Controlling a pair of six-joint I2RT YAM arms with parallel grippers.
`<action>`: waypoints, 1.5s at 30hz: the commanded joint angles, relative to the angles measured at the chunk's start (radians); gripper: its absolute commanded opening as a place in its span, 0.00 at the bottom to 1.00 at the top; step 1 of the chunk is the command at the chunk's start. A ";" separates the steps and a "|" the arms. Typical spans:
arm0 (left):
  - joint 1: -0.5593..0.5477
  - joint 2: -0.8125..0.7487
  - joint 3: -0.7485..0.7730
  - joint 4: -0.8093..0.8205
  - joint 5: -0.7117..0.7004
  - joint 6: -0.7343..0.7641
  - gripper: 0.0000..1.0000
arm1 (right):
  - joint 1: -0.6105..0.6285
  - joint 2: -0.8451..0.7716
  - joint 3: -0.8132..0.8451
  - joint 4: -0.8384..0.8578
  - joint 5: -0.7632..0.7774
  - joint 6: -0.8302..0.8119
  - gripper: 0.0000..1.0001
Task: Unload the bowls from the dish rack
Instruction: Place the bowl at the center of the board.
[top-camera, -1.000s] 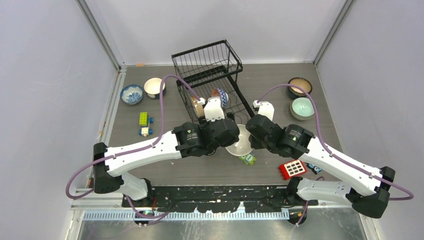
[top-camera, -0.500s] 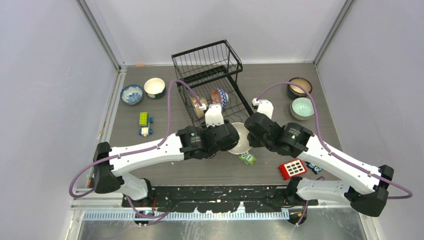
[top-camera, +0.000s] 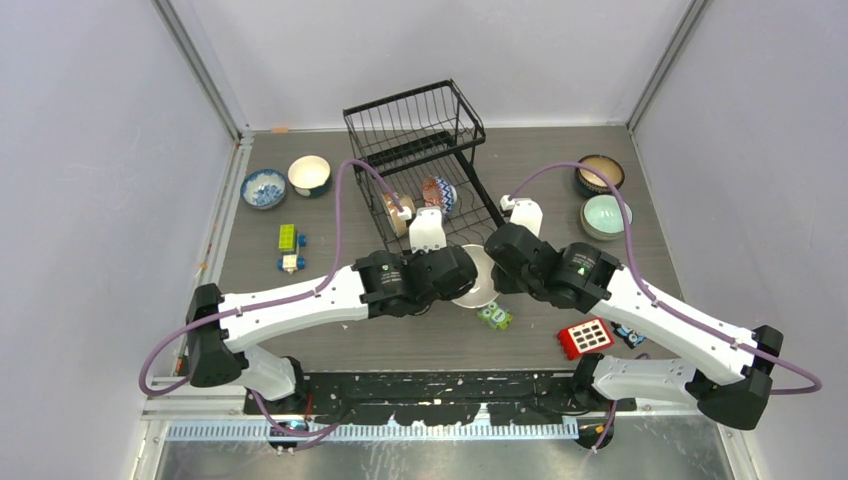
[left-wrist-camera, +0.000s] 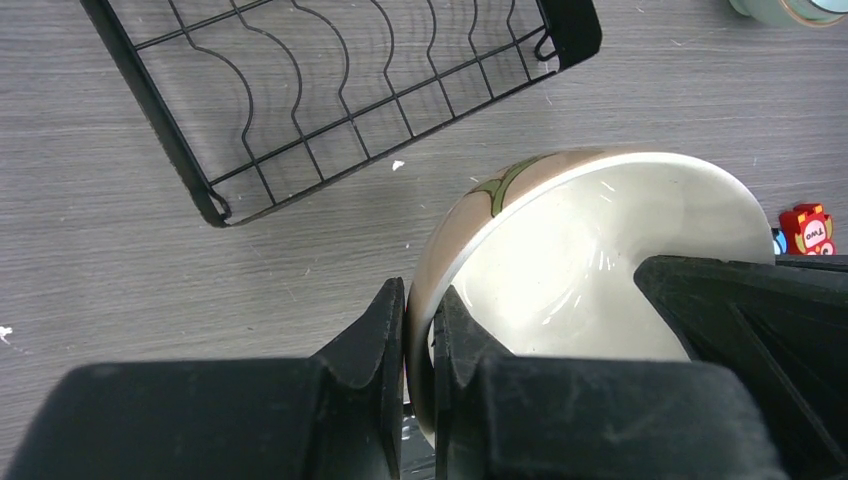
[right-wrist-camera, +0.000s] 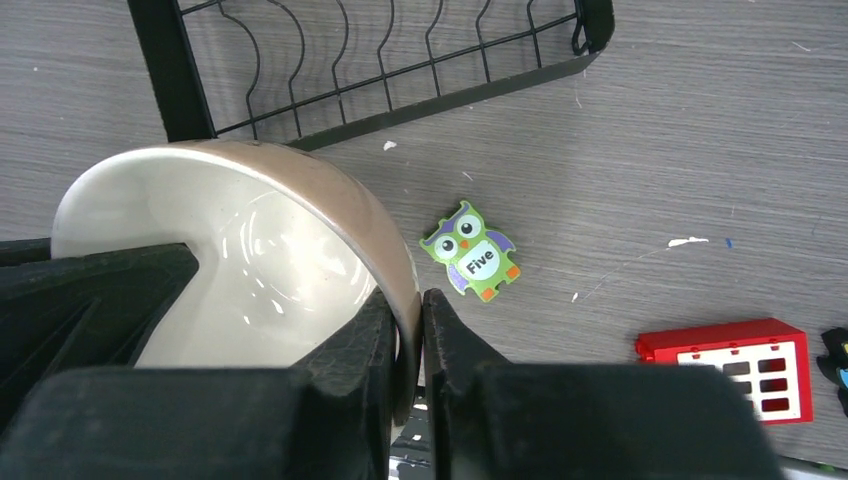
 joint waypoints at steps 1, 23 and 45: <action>0.012 -0.029 -0.001 0.018 -0.022 -0.010 0.00 | -0.006 -0.018 0.070 0.059 0.020 0.024 0.27; 0.052 -0.019 0.009 0.046 0.107 -0.099 0.00 | -0.019 0.037 0.033 0.063 0.013 -0.017 0.35; 0.068 -0.062 -0.002 0.045 0.117 -0.087 0.96 | -0.039 0.027 0.065 0.022 0.057 -0.057 0.01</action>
